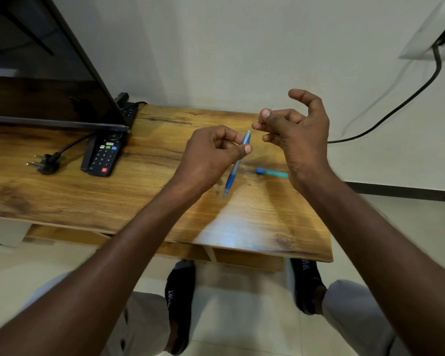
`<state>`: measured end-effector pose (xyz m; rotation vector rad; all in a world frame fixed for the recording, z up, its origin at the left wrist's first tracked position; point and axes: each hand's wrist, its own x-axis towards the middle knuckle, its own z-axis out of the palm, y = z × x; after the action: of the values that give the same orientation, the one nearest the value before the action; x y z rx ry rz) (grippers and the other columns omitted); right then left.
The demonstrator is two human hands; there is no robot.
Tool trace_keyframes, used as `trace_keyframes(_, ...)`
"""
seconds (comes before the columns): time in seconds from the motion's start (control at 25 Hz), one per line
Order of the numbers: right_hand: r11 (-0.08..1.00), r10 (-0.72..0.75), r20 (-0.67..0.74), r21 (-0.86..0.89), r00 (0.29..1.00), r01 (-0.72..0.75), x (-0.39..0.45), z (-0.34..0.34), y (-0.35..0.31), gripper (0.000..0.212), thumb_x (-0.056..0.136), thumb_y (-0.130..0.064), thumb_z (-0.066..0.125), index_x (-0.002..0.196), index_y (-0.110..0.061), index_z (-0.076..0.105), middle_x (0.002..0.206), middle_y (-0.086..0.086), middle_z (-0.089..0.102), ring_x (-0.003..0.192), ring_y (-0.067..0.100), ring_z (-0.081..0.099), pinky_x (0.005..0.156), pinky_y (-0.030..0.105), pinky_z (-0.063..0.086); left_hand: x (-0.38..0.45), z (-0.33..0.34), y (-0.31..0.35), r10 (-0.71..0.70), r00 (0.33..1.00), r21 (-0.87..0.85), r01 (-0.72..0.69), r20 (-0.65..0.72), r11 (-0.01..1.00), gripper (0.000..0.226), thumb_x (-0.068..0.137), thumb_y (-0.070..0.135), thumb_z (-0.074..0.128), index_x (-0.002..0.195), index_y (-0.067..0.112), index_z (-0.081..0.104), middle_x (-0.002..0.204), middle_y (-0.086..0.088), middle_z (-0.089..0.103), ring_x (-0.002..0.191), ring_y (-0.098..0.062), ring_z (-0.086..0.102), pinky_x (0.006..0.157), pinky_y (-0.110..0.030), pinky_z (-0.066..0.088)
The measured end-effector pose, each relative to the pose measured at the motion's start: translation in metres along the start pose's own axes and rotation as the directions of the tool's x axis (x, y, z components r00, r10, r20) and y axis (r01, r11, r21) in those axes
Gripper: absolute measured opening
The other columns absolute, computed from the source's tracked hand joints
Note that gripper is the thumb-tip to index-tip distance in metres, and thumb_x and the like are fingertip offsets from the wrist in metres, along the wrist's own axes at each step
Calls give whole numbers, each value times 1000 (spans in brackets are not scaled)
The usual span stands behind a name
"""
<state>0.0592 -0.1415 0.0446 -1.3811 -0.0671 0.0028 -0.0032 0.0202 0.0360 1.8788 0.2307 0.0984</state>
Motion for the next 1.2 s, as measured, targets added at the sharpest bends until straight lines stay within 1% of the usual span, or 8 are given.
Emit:
trace_keyframes(0.08, 1000, -28, 19, -8, 999, 28, -1, 1, -1, 57, 94, -3, 77, 140, -11, 43, 91, 16, 76, 84, 30, 80, 66, 33, 61, 0, 0, 1, -8, 1000, -1, 8, 0, 1000, 16, 88, 22, 84, 99, 13, 76, 96, -16, 77, 90, -29, 77, 83, -45, 64)
trace_keyframes(0.16, 998, -60, 22, -27, 998, 61, -3, 1, -2, 55, 96, -3, 74, 140, -10, 42, 92, 17, 73, 82, 31, 80, 64, 35, 61, 0, 1, 2, -8, 1000, 0, 8, 22, 1000, 18, 88, 19, 84, 99, 10, 74, 100, -15, 75, 87, -28, 78, 82, -48, 65)
trace_keyframes(0.32, 993, -103, 18, -49, 995, 104, -4, 2, -4, 57, 97, -3, 73, 143, -9, 39, 97, 22, 71, 79, 32, 80, 64, 38, 61, -2, 2, 4, 8, 999, -3, -8, 44, 1000, 21, 88, 14, 83, 101, 4, 70, 103, -11, 73, 78, -20, 79, 69, -33, 61)
trace_keyframes(0.48, 992, -120, 35, -47, 992, 121, -5, 5, -5, 57, 97, -4, 73, 143, -10, 39, 93, 13, 71, 78, 32, 80, 62, 38, 61, -2, 2, 5, 11, 999, 1, -11, 51, 1000, 22, 89, 14, 83, 102, 4, 68, 102, -5, 76, 78, -17, 79, 60, -22, 54)
trace_keyframes(0.6, 993, -102, 31, -53, 994, 104, -7, 6, -3, 57, 97, -5, 74, 142, -11, 40, 93, 13, 71, 75, 33, 79, 58, 37, 59, -3, 2, 6, 16, 998, -18, -15, 58, 1000, 22, 89, 13, 82, 102, 3, 67, 100, -8, 77, 77, -19, 79, 56, -17, 50)
trace_keyframes(0.92, 996, -79, 15, -44, 997, 80, -7, 7, -1, 58, 97, -7, 75, 142, -11, 39, 92, 12, 72, 73, 33, 79, 54, 34, 57, -4, 3, 7, 5, 998, -3, -5, 59, 1000, 23, 90, 15, 82, 104, 4, 67, 100, -14, 76, 85, -29, 78, 59, -21, 50)
trace_keyframes(1.08, 996, -74, 15, -49, 997, 74, -7, 7, -1, 59, 96, -8, 76, 142, -12, 39, 96, 18, 74, 74, 33, 79, 53, 34, 56, -4, 3, 7, 4, 998, -7, -3, 58, 1000, 23, 90, 15, 81, 104, 3, 67, 98, -17, 76, 87, -30, 77, 57, -19, 50)
trace_keyframes(1.2, 995, -73, 17, -60, 997, 74, -7, 6, -1, 58, 96, -7, 75, 142, -12, 40, 94, 16, 73, 73, 32, 79, 53, 34, 56, -4, 4, 7, 5, 998, -15, -4, 58, 1000, 23, 90, 15, 81, 104, 3, 67, 97, -17, 76, 85, -29, 78, 56, -16, 49)
